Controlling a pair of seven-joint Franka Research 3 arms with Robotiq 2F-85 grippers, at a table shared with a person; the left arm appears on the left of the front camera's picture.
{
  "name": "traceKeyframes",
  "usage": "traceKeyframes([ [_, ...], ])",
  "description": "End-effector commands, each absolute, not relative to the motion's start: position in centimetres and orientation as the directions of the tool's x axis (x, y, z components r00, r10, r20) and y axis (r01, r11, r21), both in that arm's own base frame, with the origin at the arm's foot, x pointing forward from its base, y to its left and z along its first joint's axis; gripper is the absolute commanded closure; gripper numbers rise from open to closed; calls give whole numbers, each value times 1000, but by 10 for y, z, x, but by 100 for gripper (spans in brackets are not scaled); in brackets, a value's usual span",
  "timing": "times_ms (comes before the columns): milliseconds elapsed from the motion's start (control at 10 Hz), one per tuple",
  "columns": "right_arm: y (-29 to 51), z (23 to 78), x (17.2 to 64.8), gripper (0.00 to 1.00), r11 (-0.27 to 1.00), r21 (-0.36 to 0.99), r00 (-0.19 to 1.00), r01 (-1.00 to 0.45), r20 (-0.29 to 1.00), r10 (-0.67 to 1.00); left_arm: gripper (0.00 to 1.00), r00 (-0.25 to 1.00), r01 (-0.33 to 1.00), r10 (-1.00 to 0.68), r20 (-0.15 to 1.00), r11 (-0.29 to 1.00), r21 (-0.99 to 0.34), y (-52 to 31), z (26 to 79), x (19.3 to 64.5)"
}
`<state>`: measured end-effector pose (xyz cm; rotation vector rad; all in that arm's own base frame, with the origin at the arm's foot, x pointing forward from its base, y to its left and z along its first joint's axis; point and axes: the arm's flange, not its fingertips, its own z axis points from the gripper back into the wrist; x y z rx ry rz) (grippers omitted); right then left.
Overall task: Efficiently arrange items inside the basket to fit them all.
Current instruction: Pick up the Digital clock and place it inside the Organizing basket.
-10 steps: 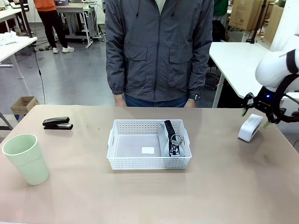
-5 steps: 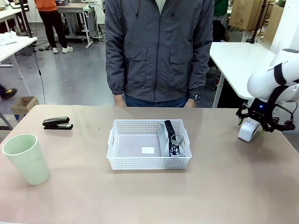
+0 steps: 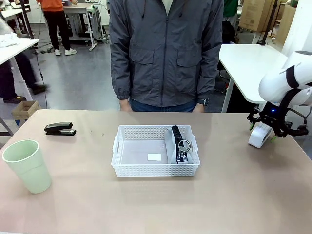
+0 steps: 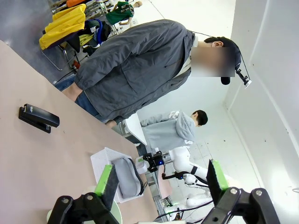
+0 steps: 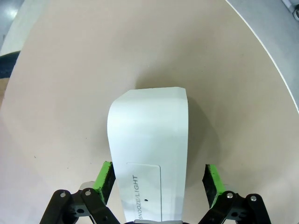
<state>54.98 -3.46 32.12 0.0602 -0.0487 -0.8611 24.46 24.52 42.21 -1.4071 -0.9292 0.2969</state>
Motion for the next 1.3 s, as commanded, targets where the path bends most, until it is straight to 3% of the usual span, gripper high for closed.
traceKeyframes([
  [0, -29, 321, 556, 60, 637, 35, 634, 770, 63, -771, 0, 621, 359, 679, 391, 197, -912, 245, 424, 244],
  [100, -29, 321, 557, 60, 638, 38, 635, 769, 55, -770, 0, 621, 359, 679, 391, 197, -912, 245, 424, 244],
  [200, -28, 321, 557, 100, 643, 34, 641, 765, 54, -765, 0, 621, 359, 679, 391, 197, -912, 245, 424, 244],
  [300, -28, 321, 558, 65, 646, 31, 644, 763, 53, -763, 0, 621, 359, 679, 391, 197, -912, 245, 424, 244],
  [400, -27, 321, 559, 100, 648, 24, 646, 762, 49, -762, 0, 621, 359, 679, 391, 197, -912, 245, 424, 244],
  [800, -27, 324, 560, 100, 649, 35, 648, 760, 31, -761, 0, 621, 359, 679, 391, 197, -912, 245, 424, 244],
  [1000, -27, 357, 555, 100, 668, 109, 671, 736, 8, -741, 0, 621, 359, 679, 391, 197, -912, 245, 424, 244],
  [1100, -23, 385, 546, 100, 740, 171, 751, 650, 7, -661, 0, 621, 359, 679, 391, 197, -912, 245, 424, 244],
  [1200, -14, 413, 533, 100, 846, 238, 868, 478, 25, -497, 0, 621, 359, 679, 391, 197, -912, 245, 424, 244],
])
